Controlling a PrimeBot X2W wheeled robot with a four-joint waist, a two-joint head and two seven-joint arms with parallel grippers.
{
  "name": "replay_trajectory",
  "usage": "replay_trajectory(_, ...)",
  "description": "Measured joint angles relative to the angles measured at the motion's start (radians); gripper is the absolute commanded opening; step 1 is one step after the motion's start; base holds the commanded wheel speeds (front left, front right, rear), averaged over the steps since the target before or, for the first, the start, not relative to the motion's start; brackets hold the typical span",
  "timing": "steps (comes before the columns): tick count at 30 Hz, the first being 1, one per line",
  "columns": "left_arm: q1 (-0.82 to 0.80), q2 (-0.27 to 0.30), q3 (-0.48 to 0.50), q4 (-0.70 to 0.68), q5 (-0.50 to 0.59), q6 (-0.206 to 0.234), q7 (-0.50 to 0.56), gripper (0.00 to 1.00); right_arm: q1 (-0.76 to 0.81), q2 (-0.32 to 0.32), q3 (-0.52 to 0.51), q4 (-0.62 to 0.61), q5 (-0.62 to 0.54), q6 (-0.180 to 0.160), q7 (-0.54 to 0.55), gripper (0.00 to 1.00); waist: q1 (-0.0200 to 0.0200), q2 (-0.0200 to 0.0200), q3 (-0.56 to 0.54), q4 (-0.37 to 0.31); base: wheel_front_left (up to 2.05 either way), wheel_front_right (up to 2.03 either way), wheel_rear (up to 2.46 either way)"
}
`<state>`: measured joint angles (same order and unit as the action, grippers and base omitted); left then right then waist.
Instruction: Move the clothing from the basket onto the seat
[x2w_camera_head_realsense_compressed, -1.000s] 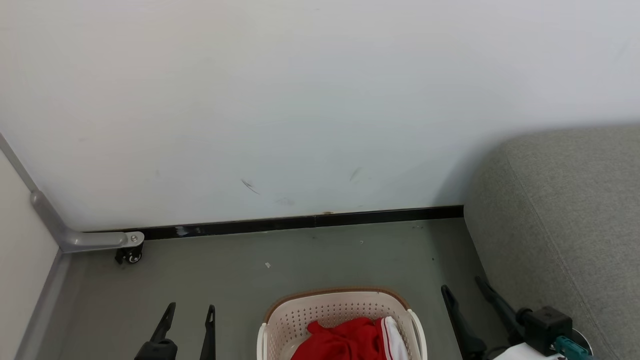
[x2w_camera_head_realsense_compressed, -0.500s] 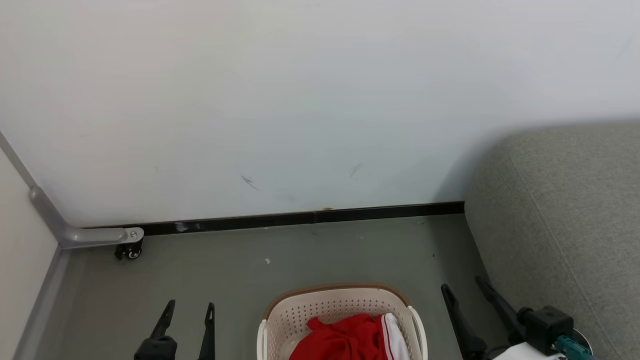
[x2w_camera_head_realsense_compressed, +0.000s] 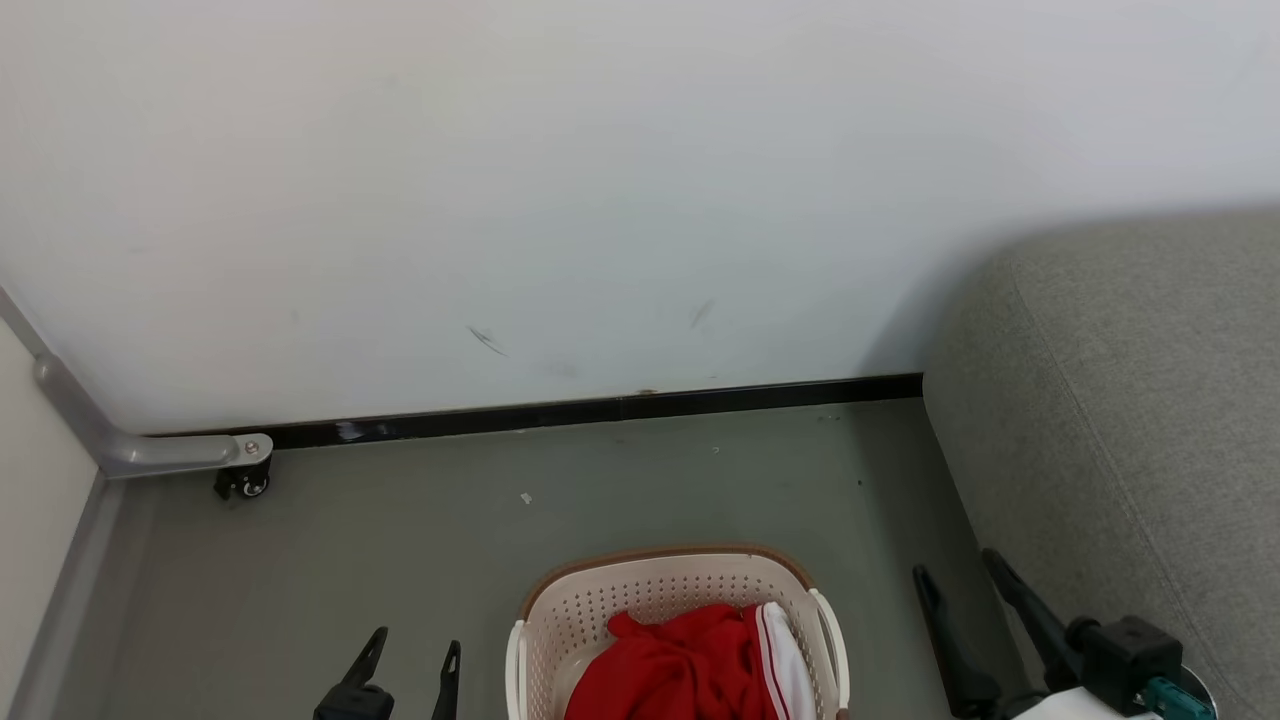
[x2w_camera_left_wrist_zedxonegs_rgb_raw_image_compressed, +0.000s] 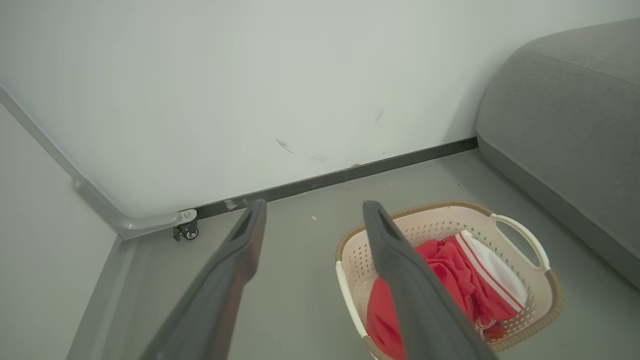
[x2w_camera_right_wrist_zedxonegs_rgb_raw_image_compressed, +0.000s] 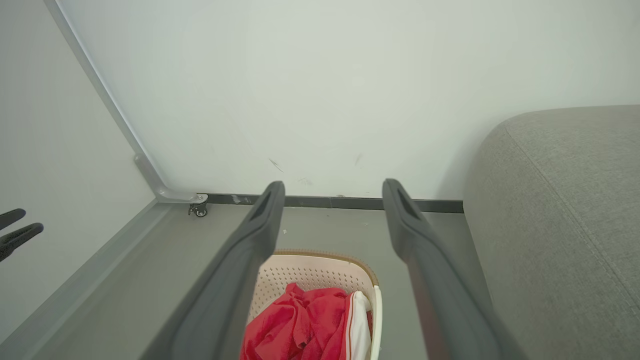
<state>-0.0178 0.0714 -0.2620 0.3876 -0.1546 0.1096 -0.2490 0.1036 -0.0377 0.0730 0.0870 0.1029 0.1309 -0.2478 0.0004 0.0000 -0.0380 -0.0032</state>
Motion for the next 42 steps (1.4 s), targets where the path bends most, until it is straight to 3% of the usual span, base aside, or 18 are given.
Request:
replay_trajectory(21,-0.141,-0.016,-0.085,0.148,0.033,-0.051,0.010,1.00,-0.036,0.000,-0.023,-0.101,-0.007,0.000,0.000,1.00,-0.0001,0.0000,0.136,-0.039,0.00,0.00,0.00)
replay_trajectory(42,-0.352,-0.031,-0.125,0.235,0.036,-0.052,0.010,1.00,-0.217,-0.001,-0.025,-0.176,0.008,0.000,-0.002,1.00,-0.0001,0.0000,0.379,-0.117,0.00,0.00,0.00)
